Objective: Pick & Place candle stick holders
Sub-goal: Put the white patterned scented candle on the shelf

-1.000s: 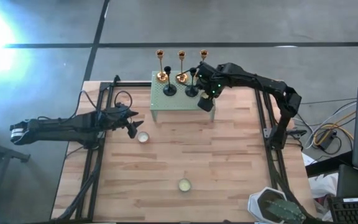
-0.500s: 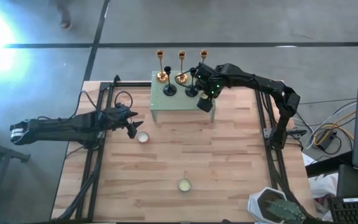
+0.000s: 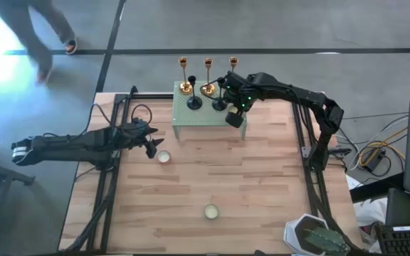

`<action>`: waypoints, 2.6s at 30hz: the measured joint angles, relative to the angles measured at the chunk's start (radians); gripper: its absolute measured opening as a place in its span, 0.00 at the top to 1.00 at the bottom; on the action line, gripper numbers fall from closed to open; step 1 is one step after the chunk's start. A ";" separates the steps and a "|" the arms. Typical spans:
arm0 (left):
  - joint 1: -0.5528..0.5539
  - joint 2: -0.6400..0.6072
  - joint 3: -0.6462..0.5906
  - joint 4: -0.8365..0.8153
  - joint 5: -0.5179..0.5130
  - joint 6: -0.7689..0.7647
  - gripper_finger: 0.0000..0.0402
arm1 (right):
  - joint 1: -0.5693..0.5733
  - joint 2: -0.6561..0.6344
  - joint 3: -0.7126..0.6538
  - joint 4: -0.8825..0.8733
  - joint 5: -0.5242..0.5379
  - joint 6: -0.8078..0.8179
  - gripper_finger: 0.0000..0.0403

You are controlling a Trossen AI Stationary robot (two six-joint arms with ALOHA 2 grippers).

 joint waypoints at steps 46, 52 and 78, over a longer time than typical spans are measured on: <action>0.000 0.000 0.010 0.013 0.010 0.000 0.33 | 0.382 -0.299 0.111 -0.155 0.106 0.193 0.15; 0.000 0.000 0.011 0.060 0.011 0.000 0.33 | 0.557 -0.260 0.095 -0.131 0.147 0.255 0.18; 0.000 0.000 -0.001 0.062 0.039 -0.001 0.33 | 0.761 0.278 0.148 0.053 -0.146 0.357 0.10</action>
